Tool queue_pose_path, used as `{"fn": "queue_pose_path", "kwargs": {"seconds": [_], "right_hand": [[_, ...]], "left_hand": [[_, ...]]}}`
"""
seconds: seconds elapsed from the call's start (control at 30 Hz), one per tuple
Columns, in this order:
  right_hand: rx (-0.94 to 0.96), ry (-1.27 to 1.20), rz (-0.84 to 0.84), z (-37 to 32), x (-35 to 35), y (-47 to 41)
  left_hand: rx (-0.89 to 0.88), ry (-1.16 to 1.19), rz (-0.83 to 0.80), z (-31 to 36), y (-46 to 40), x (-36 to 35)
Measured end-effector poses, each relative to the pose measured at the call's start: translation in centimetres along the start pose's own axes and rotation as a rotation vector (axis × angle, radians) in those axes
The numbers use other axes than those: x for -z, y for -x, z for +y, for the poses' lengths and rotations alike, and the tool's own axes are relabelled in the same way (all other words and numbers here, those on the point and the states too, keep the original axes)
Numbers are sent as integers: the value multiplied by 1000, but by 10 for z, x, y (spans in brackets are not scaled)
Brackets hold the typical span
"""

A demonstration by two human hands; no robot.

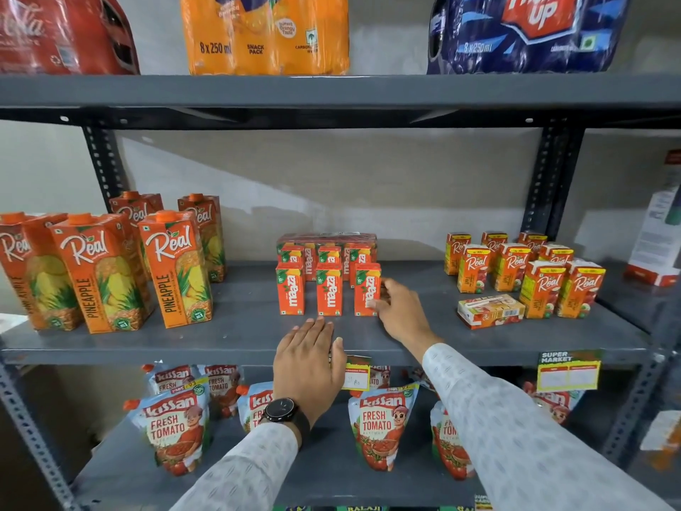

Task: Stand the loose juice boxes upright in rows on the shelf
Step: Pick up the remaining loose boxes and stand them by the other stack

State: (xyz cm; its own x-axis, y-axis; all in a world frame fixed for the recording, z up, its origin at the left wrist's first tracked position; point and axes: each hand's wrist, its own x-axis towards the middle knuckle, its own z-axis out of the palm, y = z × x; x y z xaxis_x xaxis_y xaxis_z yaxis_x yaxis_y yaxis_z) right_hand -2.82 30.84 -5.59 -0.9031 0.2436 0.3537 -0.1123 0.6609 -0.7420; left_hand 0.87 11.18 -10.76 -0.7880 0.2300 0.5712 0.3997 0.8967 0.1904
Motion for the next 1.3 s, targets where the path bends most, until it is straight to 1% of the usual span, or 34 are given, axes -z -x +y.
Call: {"fn": "queue_pose_path", "kwargs": {"seconds": [0.17, 0.3, 0.37, 0.4, 0.53, 0.6, 0.67, 0.73, 0.8, 0.83, 0.9, 1.0, 1.07, 1.17, 1.3], "right_hand": [[-10, -3, 1, -5, 1, 4], [1, -17, -48, -11, 12, 12], [8, 15, -26, -10, 22, 19], [19, 57, 6, -6, 30, 23], [135, 263, 175, 8, 81, 32], [163, 415, 185, 17, 113, 31], [142, 639, 85, 29, 145, 28], [100, 845, -89, 38, 165, 27], [68, 923, -211, 46, 175, 27], [49, 920, -235, 49, 177, 27], [48, 918, -224, 51, 176, 24], [111, 903, -144, 51, 166, 18], [127, 820, -56, 50, 155, 17], [97, 587, 138, 50, 135, 14], [-28, 145, 390, 49, 104, 15]], "left_hand": [[-13, -2, -9, -2, 0, 2], [4, 22, -47, 2, -1, 10], [9, 37, -62, 6, -2, 12], [-11, 34, -72, 12, -1, 12], [-196, 42, -141, 52, -2, 6], [-202, 57, -156, 66, -4, 2], [-182, 35, -153, 72, -4, -3], [-176, 10, -139, 70, -1, -7], [-180, 11, -127, 68, 0, -9], [-184, 14, -125, 68, -1, -9], [-186, 15, -123, 68, -1, -9], [-191, 20, -122, 67, -1, -10], [-193, 28, -109, 67, -1, -10], [-196, 30, -97, 67, -1, -9], [-203, 18, -96, 66, -1, -10]]}}
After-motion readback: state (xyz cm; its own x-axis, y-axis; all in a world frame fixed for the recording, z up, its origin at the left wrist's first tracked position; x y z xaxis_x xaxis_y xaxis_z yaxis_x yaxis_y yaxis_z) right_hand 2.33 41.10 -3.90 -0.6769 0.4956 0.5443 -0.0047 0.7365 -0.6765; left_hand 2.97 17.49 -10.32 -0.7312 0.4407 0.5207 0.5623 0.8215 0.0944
